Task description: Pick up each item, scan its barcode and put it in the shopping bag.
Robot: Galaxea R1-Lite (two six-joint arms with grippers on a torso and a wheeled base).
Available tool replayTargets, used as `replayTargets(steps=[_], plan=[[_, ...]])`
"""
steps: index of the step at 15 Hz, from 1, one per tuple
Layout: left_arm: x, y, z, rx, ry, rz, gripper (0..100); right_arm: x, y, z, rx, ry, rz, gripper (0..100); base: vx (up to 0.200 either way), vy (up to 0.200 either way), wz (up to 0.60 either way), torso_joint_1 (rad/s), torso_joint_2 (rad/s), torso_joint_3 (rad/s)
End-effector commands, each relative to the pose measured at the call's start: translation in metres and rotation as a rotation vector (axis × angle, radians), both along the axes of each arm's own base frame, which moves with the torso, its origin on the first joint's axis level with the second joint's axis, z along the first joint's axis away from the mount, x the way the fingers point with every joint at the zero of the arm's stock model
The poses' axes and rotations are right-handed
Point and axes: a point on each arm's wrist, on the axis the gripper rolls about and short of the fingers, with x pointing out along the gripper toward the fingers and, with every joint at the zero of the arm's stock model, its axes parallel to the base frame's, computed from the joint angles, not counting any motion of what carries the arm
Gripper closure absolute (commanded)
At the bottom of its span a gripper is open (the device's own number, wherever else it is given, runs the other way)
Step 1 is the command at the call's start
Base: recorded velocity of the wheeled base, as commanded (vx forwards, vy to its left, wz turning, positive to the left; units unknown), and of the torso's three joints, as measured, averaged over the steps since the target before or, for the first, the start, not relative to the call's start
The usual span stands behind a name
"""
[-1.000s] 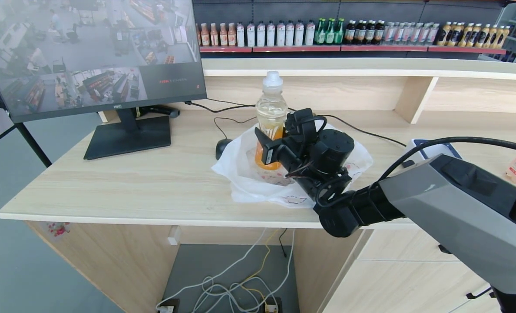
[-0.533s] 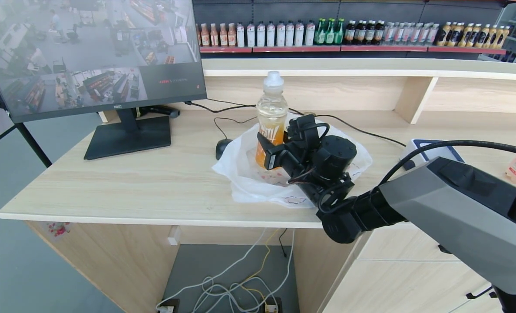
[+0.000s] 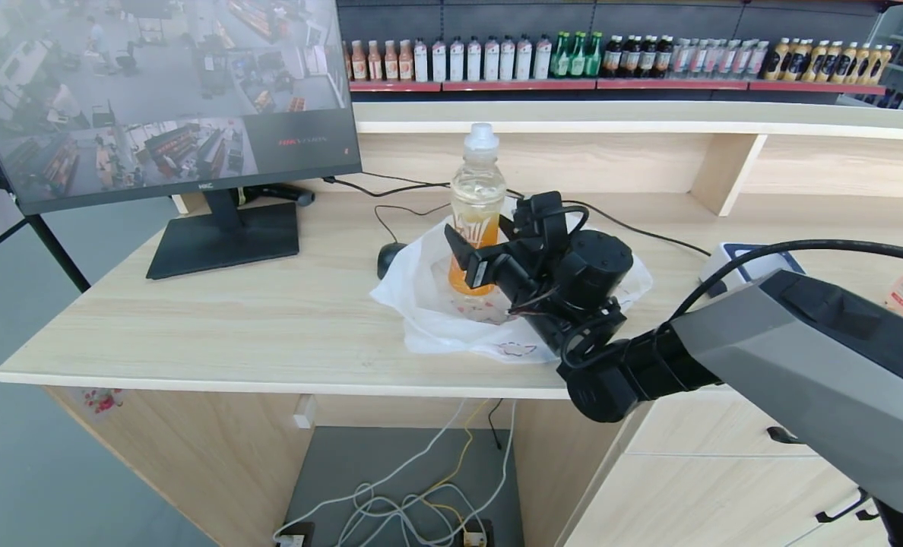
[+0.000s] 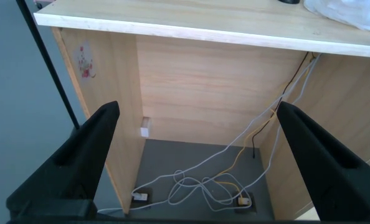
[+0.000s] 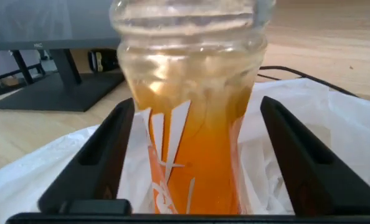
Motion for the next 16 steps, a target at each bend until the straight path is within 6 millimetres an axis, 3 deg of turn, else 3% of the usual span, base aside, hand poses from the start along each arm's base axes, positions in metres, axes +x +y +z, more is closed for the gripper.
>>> replayTargets(steps=[1,4,7,12,15,16], plan=[[0.0,0.0,0.0,0.0,0.0,0.0,0,-0.005,0.0,0.01,0.031,-0.027,0.01,0,0.0,0.0,0.0,0.0,0.0,0.0],[0.0,0.0,0.0,-0.001,0.0,0.0,0,-0.023,-0.017,0.019,0.021,0.004,0.013,0,0.0,0.0,0.0,0.0,0.0,0.0],[0.0,0.0,0.0,-0.001,0.0,0.0,0,-0.059,-0.015,0.026,0.048,-0.006,0.071,0,0.0,0.0,0.0,0.0,0.0,0.0],[0.0,0.0,0.0,0.002,0.0,0.0,0,-0.115,-0.055,0.004,-0.045,0.041,0.061,0,0.0,0.0,0.0,0.0,0.0,0.0],[0.0,0.0,0.0,0.002,0.0,0.0,0,-0.151,-0.061,-0.006,-0.112,0.091,0.11,0,0.0,0.0,0.0,0.0,0.0,0.0],[0.0,0.0,0.0,0.002,0.0,0.0,0,-0.165,-0.051,-0.006,-0.125,0.086,0.157,0,0.0,0.0,0.0,0.0,0.0,0.0]])
